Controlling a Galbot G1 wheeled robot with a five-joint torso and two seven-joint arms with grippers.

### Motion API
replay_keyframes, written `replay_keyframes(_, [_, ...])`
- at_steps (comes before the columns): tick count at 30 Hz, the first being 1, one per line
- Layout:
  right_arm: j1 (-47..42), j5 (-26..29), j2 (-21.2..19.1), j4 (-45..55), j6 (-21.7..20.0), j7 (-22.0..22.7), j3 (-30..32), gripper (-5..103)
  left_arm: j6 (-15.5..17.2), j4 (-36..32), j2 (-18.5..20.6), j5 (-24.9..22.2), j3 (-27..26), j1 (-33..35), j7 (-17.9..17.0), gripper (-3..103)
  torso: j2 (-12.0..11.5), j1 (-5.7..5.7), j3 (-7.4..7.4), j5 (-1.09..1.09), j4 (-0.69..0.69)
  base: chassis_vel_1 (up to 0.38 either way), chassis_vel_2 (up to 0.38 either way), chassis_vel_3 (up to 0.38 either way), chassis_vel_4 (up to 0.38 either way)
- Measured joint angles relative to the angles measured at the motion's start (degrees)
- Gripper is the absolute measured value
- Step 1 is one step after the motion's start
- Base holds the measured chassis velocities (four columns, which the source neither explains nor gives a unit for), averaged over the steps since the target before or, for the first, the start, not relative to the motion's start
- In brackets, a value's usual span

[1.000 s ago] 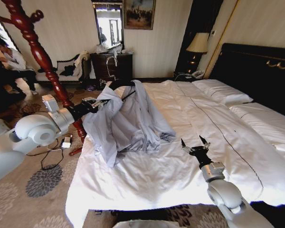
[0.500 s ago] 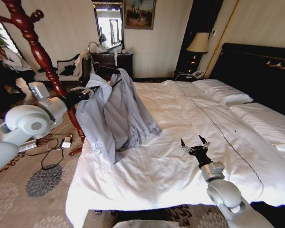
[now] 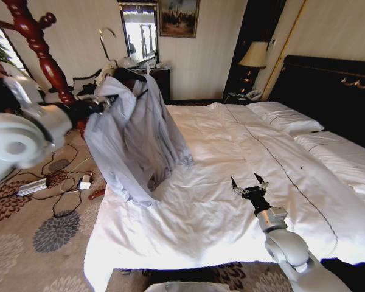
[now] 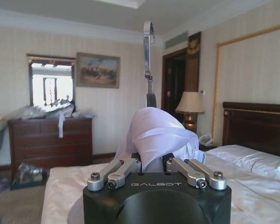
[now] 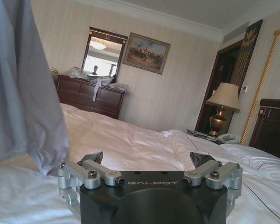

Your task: Pick up the clothes from the bed and hang them on the clothes hanger.

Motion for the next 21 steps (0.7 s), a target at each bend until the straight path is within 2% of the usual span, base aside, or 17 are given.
replay_keyframes(2, [0.0, 0.01, 0.0, 0.0, 0.0, 0.0, -0.01, 100, 1.11, 0.42, -0.23, -1.54, 0.37, -1.72, -0.94, 17, 0.0, 0.0, 0.0, -0.01, 0.0, 0.0, 0.0, 0.0, 0.0])
replay_keyframes(4, [0.01, 0.01, -0.02, -0.01, -0.01, 0.01, -0.02, 100, 4.55, 2.24, -1.47, -5.59, 1.88, -7.51, -3.2, 17, 0.0, 0.0, 0.0, -0.02, 0.01, 0.0, 0.0, 0.0, 0.0])
replay_keyframes(6, [0.02, 0.02, -0.02, -0.01, -0.02, 0.02, -0.03, 100, 7.29, 3.84, -2.78, -7.52, 3.37, -11.9, -4.68, 17, 0.0, 0.0, 0.0, 0.0, 0.0, 0.0, 0.0, 0.0, 0.0])
replay_keyframes(8, [0.02, 0.02, -0.03, -0.01, -0.03, 0.02, -0.04, 100, 8.57, 4.82, -3.85, -8.34, 4.75, -14.59, -5.79, 17, 0.0, 0.0, 0.0, 0.0, 0.02, 0.0, 0.0, 0.0, 0.0])
replay_keyframes(10, [0.03, 0.02, -0.03, -0.01, -0.04, 0.03, -0.04, 100, 12.25, 7.3, -7.31, -12.55, 7.6, -21.1, -10.78, 17, 0.0, 0.0, 0.0, -0.02, -0.01, 0.0, 0.0, 0.0, 0.0])
replay_keyframes(11, [0.03, 0.02, -0.03, -0.01, -0.04, 0.03, -0.04, 100, 12.25, 7.3, -7.31, -12.55, 7.6, -21.1, -10.78, 17, 0.0, 0.0, 0.0, -0.02, -0.01, 0.0, 0.0, 0.0, 0.0])
replay_keyframes(13, [0.04, 0.02, -0.04, -0.02, -0.05, 0.03, -0.04, 100, 14.92, 9.46, -10.33, -16.58, 10.72, -27.03, -16.01, 17, 0.0, 0.0, 0.01, 0.0, -0.02, 0.0, 0.0, 0.0, 0.0])
replay_keyframes(14, [0.05, 0.02, -0.04, -0.02, -0.05, 0.04, -0.05, 100, 15.79, 10.63, -11.52, -17.78, 12.8, -30.34, -17.34, 17, 0.0, 0.01, 0.01, 0.01, -0.03, 0.0, 0.0, 0.0, 0.0])
replay_keyframes(18, [0.06, 0.02, -0.04, -0.02, -0.05, 0.04, -0.05, 100, 16.44, 12.63, -13.09, -18.63, 17.55, -36.3, -18.43, 17, 0.0, 0.0, 0.0, 0.02, 0.0, 0.0, 0.0, 0.0, 0.0])
replay_keyframes(21, [0.06, 0.02, -0.04, -0.02, -0.05, 0.04, -0.05, 100, 16.47, 12.83, -13.57, -19.11, 18.47, -37.5, -19.76, 17, 0.0, 0.0, 0.0, -0.01, 0.0, 0.0, 0.0, 0.0, 0.0])
